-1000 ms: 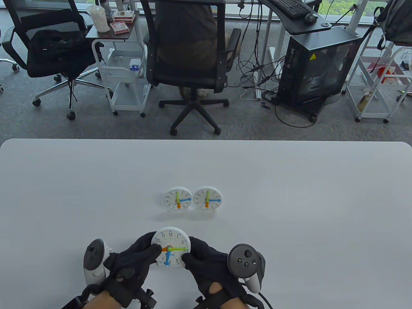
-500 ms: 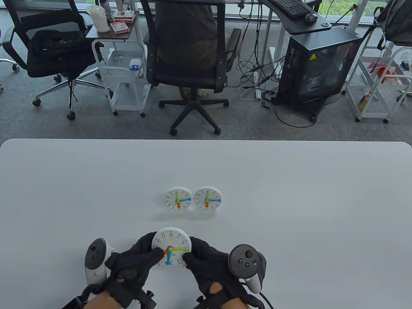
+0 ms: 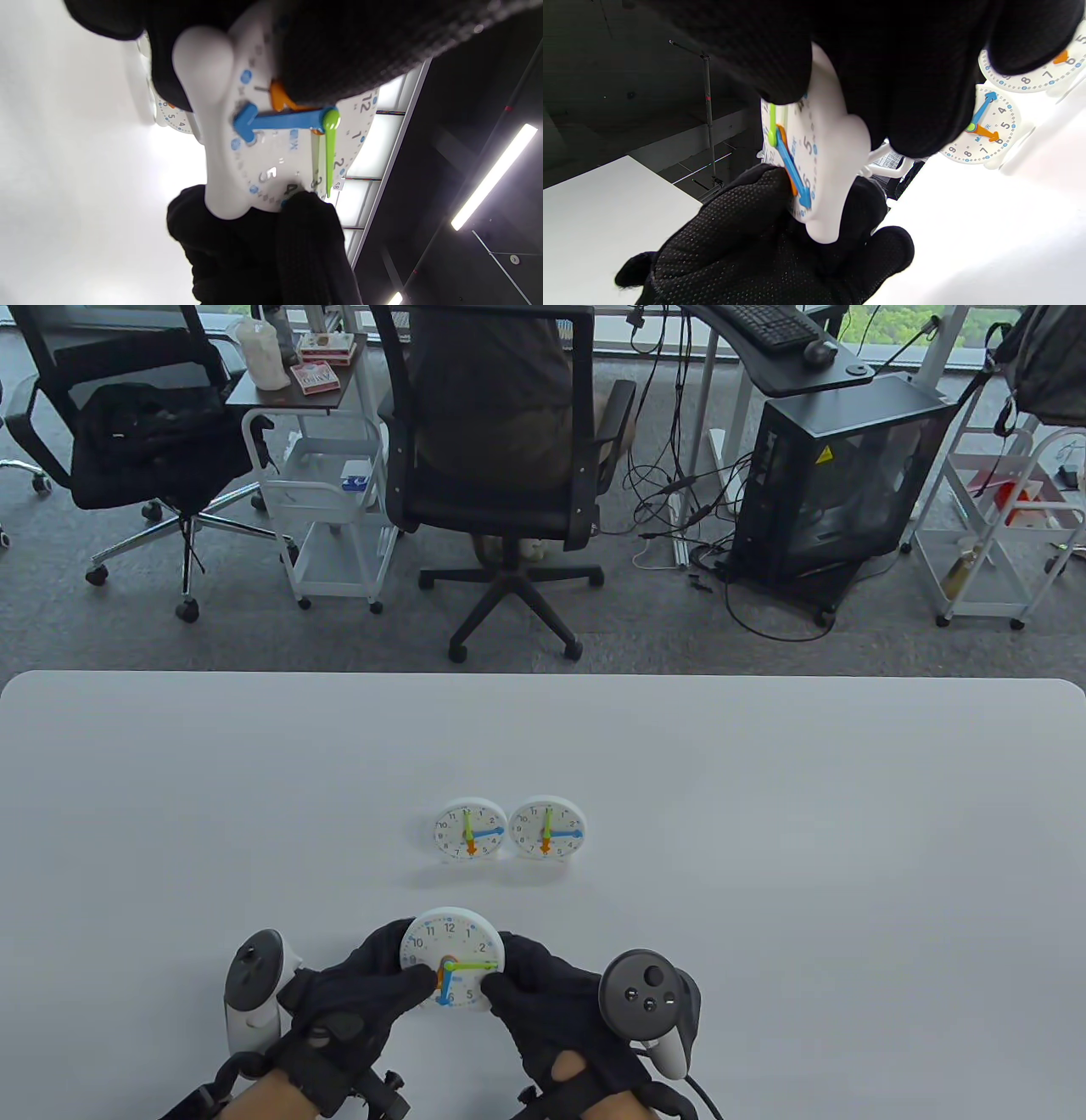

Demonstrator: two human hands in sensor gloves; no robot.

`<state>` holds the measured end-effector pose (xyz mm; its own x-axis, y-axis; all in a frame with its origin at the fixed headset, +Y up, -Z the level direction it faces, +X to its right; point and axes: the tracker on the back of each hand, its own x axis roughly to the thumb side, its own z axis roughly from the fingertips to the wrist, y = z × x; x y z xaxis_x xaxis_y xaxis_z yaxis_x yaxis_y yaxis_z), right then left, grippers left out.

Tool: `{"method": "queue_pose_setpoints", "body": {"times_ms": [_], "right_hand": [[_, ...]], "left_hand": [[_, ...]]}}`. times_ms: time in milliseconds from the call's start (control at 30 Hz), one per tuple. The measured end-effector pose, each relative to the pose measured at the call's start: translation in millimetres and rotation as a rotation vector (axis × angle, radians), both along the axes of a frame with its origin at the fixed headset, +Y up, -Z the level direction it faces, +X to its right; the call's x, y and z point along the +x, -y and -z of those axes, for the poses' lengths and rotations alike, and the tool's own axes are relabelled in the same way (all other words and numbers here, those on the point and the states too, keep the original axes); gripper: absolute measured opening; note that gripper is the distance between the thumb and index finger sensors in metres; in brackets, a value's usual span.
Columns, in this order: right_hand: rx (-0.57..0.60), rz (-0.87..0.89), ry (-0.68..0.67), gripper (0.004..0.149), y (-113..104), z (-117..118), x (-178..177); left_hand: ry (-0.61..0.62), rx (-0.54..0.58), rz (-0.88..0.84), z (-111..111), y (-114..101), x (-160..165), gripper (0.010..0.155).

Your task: Turn clock hands to synchronize teaching clocks

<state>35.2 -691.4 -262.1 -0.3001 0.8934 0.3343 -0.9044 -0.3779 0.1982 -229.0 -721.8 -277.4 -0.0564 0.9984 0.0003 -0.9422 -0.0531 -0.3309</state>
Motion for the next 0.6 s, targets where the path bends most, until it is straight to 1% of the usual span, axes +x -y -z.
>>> {"method": "queue_pose_setpoints", "body": {"times_ms": [600], "right_hand": [[-0.004, -0.005, -0.007, 0.056, 0.8, 0.0, -0.2]], "left_hand": [[0.031, -0.018, 0.04, 1.4, 0.3, -0.1, 0.059]]}}
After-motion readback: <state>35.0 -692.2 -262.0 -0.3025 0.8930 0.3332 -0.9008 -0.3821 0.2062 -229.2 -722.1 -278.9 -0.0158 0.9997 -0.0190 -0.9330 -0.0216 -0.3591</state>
